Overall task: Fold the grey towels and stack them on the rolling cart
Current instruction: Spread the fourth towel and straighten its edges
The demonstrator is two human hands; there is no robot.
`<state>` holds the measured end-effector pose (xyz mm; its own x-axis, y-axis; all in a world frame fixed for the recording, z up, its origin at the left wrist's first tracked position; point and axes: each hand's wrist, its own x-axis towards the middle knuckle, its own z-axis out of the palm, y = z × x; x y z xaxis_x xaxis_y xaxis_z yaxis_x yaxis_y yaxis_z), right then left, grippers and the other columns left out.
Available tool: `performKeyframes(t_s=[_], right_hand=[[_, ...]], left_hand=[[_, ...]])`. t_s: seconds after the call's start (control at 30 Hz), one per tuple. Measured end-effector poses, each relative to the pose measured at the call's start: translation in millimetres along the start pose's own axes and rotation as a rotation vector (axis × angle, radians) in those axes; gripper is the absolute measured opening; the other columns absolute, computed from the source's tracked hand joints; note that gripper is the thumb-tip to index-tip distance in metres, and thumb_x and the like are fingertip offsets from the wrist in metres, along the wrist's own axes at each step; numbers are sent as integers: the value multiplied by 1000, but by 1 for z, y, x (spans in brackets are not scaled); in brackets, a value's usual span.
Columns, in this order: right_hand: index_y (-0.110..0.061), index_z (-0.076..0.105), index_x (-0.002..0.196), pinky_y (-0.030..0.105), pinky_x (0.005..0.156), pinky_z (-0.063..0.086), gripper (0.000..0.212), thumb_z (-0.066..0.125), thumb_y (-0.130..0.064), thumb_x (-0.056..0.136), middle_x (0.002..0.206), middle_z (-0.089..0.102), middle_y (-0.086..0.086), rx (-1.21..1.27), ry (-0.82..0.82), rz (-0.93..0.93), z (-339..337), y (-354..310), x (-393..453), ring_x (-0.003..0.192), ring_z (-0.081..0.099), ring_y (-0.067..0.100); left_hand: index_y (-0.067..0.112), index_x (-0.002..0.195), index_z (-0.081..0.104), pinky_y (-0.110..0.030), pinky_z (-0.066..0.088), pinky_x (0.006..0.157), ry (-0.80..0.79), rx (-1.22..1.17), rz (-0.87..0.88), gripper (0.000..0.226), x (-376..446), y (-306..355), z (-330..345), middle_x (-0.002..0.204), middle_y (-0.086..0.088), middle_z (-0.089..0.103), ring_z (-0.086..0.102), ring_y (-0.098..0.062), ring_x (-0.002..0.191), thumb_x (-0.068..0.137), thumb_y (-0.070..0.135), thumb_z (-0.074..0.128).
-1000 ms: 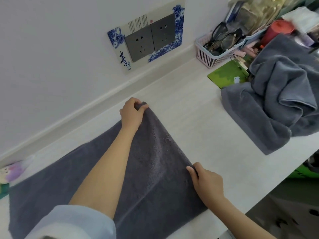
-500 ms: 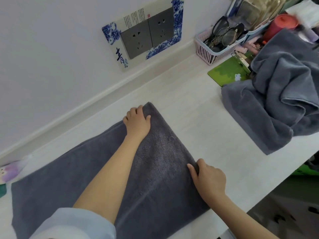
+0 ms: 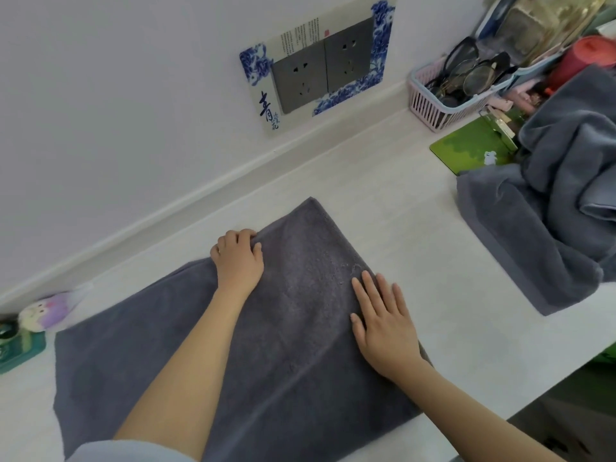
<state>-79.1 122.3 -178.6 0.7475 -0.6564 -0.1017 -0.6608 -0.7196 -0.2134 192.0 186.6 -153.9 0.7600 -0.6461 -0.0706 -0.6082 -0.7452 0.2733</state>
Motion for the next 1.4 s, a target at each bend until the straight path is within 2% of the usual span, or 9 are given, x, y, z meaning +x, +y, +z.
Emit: performKeyframes(t_s=[0.1, 0.27, 0.57, 0.7, 0.8, 0.93, 1.17, 1.3, 1.4], right_hand=[[-5, 48, 135, 45, 115, 7, 55, 32, -30, 89, 143, 44, 13, 7, 40, 41, -5, -16, 13, 138, 25, 28], [-20, 29, 147, 41, 115, 8, 55, 27, -42, 97, 152, 30, 6, -26, -6, -77, 3, -26, 30, 142, 20, 23], [-15, 42, 140, 42, 116, 7, 56, 31, -35, 90, 147, 40, 10, 8, 36, -38, -4, -47, 49, 138, 31, 28], [-23, 22, 149, 38, 116, -5, 57, 18, -45, 96, 156, 17, 3, -4, -24, -124, 1, -51, 73, 145, 8, 22], [-15, 35, 145, 43, 115, 3, 59, 24, -38, 92, 152, 30, 11, -29, 0, -47, 4, -55, 81, 142, 23, 30], [-16, 32, 146, 43, 115, 4, 56, 25, -36, 93, 153, 27, 11, -9, 27, -125, 5, -64, 83, 143, 20, 29], [-27, 17, 149, 44, 115, -6, 59, 10, -47, 94, 157, 16, 4, -74, -23, -99, 9, -66, 84, 145, 7, 27], [-24, 26, 148, 46, 116, 3, 57, 21, -47, 96, 154, 23, 7, -27, 16, -218, 10, -89, 59, 144, 12, 26], [-32, 25, 148, 46, 116, 8, 58, 21, -56, 94, 154, 23, 2, -80, -57, -386, 18, -91, 37, 144, 15, 26]], left_hand=[[15, 109, 57, -39, 24, 101, 7, -23, -39, 19, -1, -19, -6, 113, -7, 55, 43, -28, 112, 96, 26, 48], [12, 88, 58, -36, 31, 94, 86, -73, -21, 13, 12, -33, -16, 96, -8, 60, 52, -27, 95, 96, 13, 47], [16, 117, 54, -35, 27, 95, -121, 26, 26, 41, 10, -36, -12, 117, -7, 49, 41, -26, 112, 94, 49, 47], [11, 103, 62, -35, 25, 93, 152, 9, 113, 25, 15, -31, -16, 104, -8, 52, 46, -29, 103, 95, 32, 51], [8, 124, 57, -48, 25, 109, 309, -21, 49, 35, 4, -22, -14, 124, -16, 53, 46, -36, 119, 94, 24, 50], [18, 143, 42, -49, 1, 117, -20, 77, 443, 56, -58, -4, 12, 153, -12, 31, 18, -28, 145, 94, 44, 32], [30, 151, -5, -53, -11, 116, -158, 216, -230, 63, -61, -83, -3, 159, -4, -12, -15, -28, 146, 95, 57, 6], [32, 150, -8, -51, -18, 114, -176, 151, 77, 66, -101, -61, -3, 156, 0, -22, -22, -26, 144, 92, 60, 8], [34, 150, 4, -56, -6, 114, -193, 220, 175, 66, -130, -82, 4, 160, 1, -1, -4, -28, 147, 91, 61, 16]])
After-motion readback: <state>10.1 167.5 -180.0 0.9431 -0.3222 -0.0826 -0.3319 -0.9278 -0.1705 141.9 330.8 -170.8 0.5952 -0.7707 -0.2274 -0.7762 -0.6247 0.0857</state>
